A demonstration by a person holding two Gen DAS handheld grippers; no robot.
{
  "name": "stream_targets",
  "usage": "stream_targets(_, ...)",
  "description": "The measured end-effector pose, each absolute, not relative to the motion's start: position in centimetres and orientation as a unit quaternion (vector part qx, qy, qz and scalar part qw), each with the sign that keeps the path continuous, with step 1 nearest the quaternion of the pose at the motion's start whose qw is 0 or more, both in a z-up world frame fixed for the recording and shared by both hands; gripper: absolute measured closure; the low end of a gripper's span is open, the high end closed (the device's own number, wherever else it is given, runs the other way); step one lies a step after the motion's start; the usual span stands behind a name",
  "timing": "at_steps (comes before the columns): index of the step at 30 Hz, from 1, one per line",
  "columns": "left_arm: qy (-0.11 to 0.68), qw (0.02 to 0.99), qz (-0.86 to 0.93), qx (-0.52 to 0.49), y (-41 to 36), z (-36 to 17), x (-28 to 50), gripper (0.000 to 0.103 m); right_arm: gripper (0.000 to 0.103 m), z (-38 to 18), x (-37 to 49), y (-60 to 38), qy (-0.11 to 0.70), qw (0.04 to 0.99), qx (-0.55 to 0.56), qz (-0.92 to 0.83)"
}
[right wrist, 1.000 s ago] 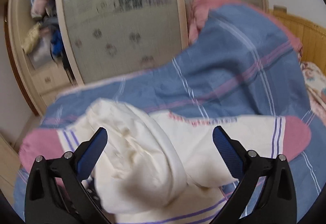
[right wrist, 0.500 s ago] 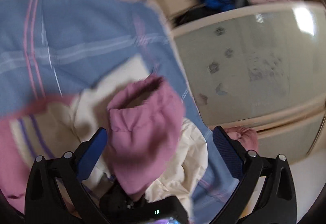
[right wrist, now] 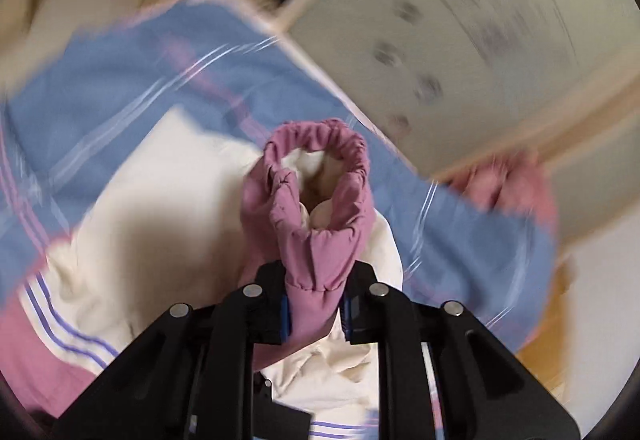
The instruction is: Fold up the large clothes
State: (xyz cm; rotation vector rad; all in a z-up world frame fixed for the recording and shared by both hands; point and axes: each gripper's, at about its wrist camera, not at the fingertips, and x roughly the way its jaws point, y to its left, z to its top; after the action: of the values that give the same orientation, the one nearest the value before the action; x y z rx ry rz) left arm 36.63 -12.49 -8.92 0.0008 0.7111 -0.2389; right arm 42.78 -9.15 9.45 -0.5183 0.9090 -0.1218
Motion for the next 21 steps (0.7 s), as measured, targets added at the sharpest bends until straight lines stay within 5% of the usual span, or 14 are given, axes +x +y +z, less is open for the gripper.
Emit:
stream_targets(5,0.349,0.929,-0.125,0.003,-13.0,-9.0,36.7,0.085,0.084,6.0,40.4,-26.0,0.45,0.887,-0.01,-0.1)
stream_targets(12,0.355,0.925,-0.133,0.033,-13.9,-9.4,36.3,0.081,0.084,-5.6,38.1,-34.6,0.443,0.878,0.181,-0.028)
stream_targets(15,0.365,0.909,-0.151,0.134,-15.4,-9.0,35.7,0.065,0.084,-7.3,38.3,-35.4,0.415,0.885,0.211,-0.007)
stream_targets(17,0.36,0.897,-0.163,0.199,-16.0,-8.1,34.6,0.025,0.084,-7.4,38.4,-35.6,0.405,0.89,0.209,0.001)
stream_targets(21,0.336,0.878,-0.285,0.188,-14.4,-3.5,31.2,0.012,0.084,-7.5,38.2,-36.2,0.398,0.89,0.222,0.02)
